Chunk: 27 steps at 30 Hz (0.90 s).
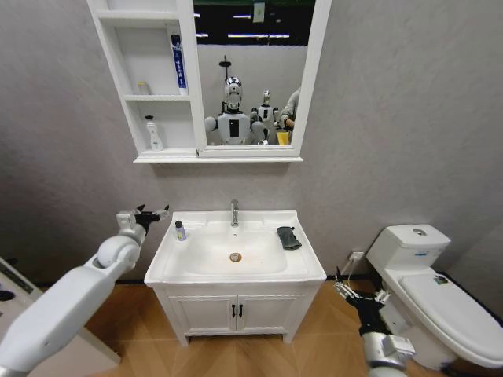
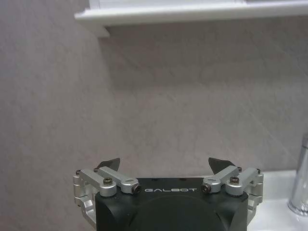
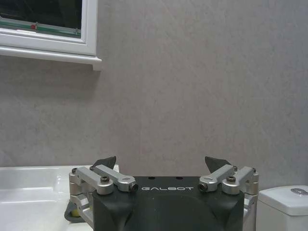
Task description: Move facial cleanser and shampoo from washbasin to cabinet, then wipe washbasin with towel.
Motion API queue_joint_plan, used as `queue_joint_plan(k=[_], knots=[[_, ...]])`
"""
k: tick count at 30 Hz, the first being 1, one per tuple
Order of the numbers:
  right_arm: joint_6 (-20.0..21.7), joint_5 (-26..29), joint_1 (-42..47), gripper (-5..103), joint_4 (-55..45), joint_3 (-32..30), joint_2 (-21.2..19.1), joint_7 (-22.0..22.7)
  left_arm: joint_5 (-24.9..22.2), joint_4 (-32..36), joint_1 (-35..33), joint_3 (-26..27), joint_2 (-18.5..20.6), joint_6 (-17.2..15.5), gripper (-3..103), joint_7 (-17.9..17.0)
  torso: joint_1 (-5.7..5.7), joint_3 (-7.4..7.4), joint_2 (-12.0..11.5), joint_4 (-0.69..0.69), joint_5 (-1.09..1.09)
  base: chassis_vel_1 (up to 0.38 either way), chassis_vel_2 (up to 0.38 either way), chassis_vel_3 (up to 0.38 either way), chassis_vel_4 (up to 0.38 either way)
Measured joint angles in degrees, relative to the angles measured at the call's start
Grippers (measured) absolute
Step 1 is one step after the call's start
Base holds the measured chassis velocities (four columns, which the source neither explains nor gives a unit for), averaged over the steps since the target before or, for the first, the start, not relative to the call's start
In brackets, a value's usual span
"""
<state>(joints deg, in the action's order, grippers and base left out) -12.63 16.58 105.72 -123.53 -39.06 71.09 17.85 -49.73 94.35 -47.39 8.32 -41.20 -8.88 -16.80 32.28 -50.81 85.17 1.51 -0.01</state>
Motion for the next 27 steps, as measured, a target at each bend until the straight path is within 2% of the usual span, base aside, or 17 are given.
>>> queue_joint_plan(k=[10,17,27], knots=[[-0.2,0.2,0.2,100,0.1,-0.5,-0.4,0.2,2.5,-5.4,-0.8,-2.6,-5.9,0.3,100,-0.2,0.00,0.00,0.0,0.00,0.01,0.000,0.000,0.000,0.000],[-0.3,0.6,0.1,100,0.4,-0.6,-0.7,0.2,4.4,-12.0,3.4,-4.7,-10.9,0.3,100,0.0,0.01,0.00,0.0,0.01,0.02,0.000,0.000,0.000,0.000],[-0.3,0.8,0.1,100,1.0,-0.8,-1.0,0.3,6.4,-18.3,5.5,-5.7,-13.7,0.2,100,1.7,0.01,0.00,0.0,0.00,0.01,0.000,0.000,0.000,0.000]])
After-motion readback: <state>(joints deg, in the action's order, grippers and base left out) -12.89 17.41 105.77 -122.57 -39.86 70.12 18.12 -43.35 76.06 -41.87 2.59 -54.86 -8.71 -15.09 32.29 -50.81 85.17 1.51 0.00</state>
